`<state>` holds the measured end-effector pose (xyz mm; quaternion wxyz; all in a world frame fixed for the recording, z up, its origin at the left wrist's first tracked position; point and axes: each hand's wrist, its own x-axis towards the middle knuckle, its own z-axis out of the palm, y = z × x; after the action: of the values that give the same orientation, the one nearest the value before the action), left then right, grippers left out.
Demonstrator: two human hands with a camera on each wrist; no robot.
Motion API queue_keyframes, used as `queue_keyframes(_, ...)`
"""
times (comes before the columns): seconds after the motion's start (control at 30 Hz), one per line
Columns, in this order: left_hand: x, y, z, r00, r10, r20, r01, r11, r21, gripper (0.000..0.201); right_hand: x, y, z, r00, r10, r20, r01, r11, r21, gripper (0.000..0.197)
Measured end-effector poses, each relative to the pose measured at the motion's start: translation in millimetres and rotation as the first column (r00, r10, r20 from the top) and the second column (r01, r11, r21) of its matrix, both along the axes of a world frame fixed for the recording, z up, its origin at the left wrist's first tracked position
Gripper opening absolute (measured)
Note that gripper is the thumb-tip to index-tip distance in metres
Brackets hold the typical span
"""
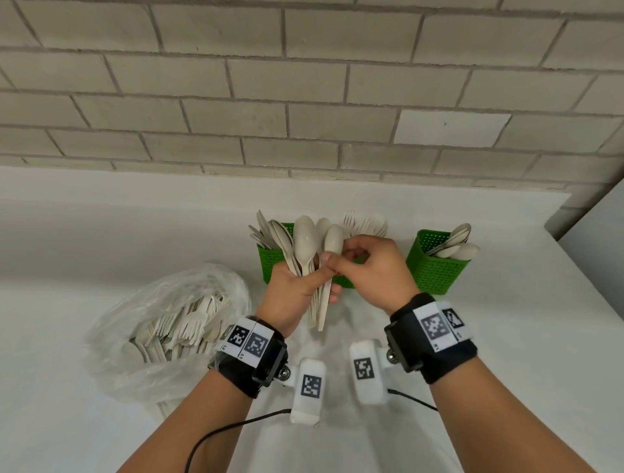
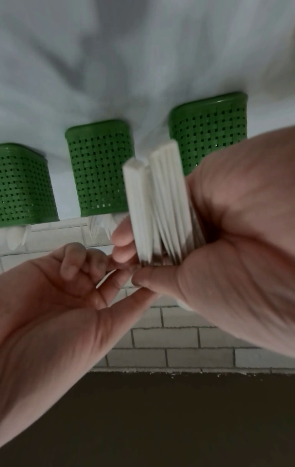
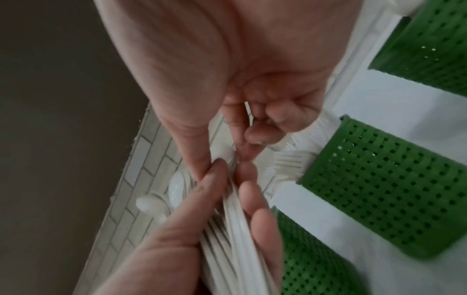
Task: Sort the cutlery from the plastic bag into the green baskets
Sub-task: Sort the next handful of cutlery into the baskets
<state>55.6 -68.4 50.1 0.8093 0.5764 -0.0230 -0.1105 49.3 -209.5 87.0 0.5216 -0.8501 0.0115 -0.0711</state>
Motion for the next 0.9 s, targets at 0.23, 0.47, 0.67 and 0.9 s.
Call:
queue_keyframes(0.23, -5, -3, -2, 1.000, 0.022, 0.021, -0.023, 1.000, 0.018, 0.010, 1, -5, -10, 1.000, -0.014, -0.023, 0.016, 0.996, 0.091, 0.025)
queue_keyframes(0.47, -6, -1, -7, 0.999, 0.043, 0.000, -0.043, 0.999, 0.014, 0.018, 2, -11, -16, 0.994, 0.057, -0.089, -0.038, 0.977, 0.210, 0.017)
queue_keyframes(0.67, -6, -1, -8, 0.996, 0.038, 0.078, -0.039, 0.999, 0.009, 0.015, 3, -10, -17, 0.993, 0.019, -0.114, 0.012, 0.963, 0.270, 0.017)
queue_keyframes(0.9, -3, -3, -9, 0.991, 0.101, 0.089, -0.110, 0.988, 0.105, 0.011, -1, -6, -24, 0.992, -0.007, -0.125, 0.067, 0.875, 0.479, 0.015)
